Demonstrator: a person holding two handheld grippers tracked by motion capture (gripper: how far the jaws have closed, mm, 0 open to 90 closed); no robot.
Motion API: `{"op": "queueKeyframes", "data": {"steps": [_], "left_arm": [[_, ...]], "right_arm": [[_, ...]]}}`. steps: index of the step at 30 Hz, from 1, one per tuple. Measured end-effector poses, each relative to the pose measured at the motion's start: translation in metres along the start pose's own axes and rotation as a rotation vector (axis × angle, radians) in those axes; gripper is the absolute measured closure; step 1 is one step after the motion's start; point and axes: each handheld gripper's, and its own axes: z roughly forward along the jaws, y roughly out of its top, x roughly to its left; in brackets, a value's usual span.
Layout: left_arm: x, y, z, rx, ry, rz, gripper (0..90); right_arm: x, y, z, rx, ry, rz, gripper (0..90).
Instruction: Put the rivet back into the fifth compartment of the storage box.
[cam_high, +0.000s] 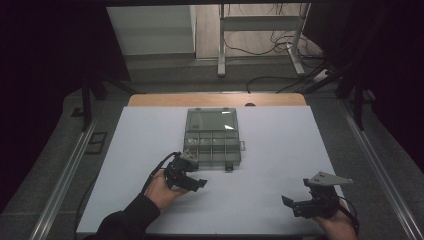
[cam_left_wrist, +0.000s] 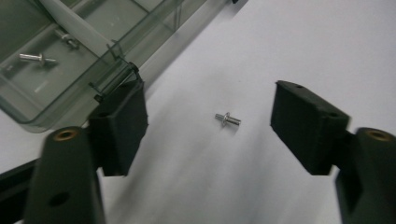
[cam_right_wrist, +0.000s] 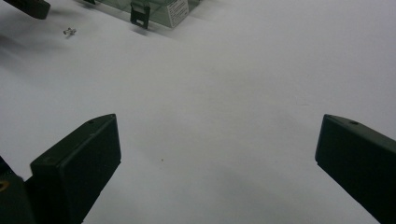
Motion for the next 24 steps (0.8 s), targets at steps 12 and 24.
{"op": "queueKeyframes", "data": {"steps": [12,24], "left_arm": [[-0.003,0.002,0.017,0.038,0.000,0.003,46.9],[-0.003,-0.001,0.018,0.085,0.004,0.018,67.3]], "right_arm": [[0.000,0.000,0.001,0.005,0.002,0.000,0.0],[0.000,0.000,0.001,0.006,0.000,0.002,0.0]]}}
